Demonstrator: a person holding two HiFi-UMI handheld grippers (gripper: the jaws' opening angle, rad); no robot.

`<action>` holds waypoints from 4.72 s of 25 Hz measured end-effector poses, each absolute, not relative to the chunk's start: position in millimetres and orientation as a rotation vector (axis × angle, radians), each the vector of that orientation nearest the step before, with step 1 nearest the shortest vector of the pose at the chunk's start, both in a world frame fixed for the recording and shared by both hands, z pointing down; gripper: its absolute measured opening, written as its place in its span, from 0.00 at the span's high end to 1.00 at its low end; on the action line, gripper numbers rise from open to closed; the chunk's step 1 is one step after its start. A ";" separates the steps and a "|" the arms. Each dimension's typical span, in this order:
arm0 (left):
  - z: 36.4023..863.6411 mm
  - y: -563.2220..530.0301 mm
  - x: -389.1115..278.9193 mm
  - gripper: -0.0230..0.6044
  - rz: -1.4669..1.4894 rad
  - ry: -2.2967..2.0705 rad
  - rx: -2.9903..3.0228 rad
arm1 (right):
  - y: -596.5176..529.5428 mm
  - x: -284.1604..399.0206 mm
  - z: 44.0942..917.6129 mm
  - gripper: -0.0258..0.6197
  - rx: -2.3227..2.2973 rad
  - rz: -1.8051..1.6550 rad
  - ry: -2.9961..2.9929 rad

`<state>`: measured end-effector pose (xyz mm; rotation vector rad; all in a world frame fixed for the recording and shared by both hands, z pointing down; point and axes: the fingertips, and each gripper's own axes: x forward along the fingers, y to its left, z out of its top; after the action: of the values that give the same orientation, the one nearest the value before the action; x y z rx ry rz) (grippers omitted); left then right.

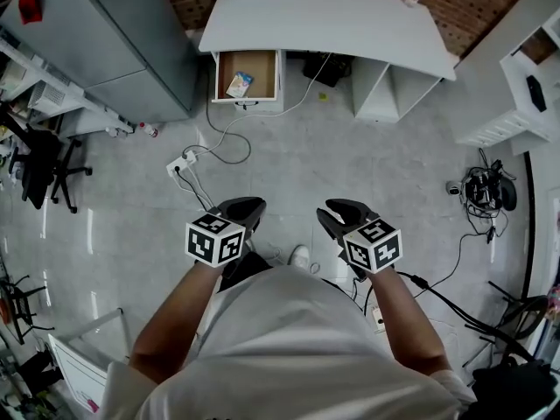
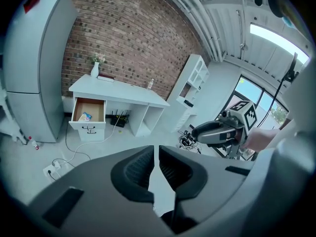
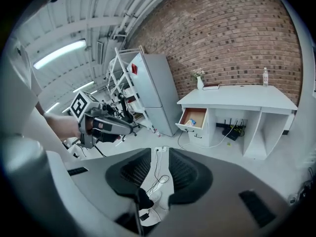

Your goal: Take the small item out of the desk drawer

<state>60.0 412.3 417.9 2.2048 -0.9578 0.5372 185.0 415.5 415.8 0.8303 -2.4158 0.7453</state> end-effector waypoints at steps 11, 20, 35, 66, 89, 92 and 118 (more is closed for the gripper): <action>444.6 336.7 65.4 0.75 0.540 -1.032 2.133 | 342.7 195.3 442.9 0.81 0.751 0.756 -2.399; 473.5 175.9 18.6 0.74 0.532 -1.030 2.127 | 210.0 159.4 441.4 0.84 0.810 0.753 -2.355; 564.2 -48.1 -81.7 0.69 0.610 -1.138 2.040 | 2.9 76.7 477.9 0.90 0.734 0.773 -2.317; 890.6 -300.2 -170.0 0.37 1.239 -1.185 1.885 | -168.6 -0.3 695.7 0.75 0.232 0.777 -2.126; 958.4 -325.0 -177.0 0.34 1.396 -1.185 1.817 | -154.0 7.7 732.2 0.79 0.259 0.872 -2.099; 961.2 -327.7 -177.5 0.34 1.392 -1.188 1.815 | -155.4 11.2 735.3 0.79 0.261 0.868 -2.097; 889.1 -309.7 -150.5 0.34 1.262 -1.133 1.889 | -144.4 11.5 704.8 0.81 0.294 0.865 -2.137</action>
<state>-150.5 -309.7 889.1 1.8886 -1.1327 1.2623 11.5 -144.4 704.8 0.2935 -2.1367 0.8646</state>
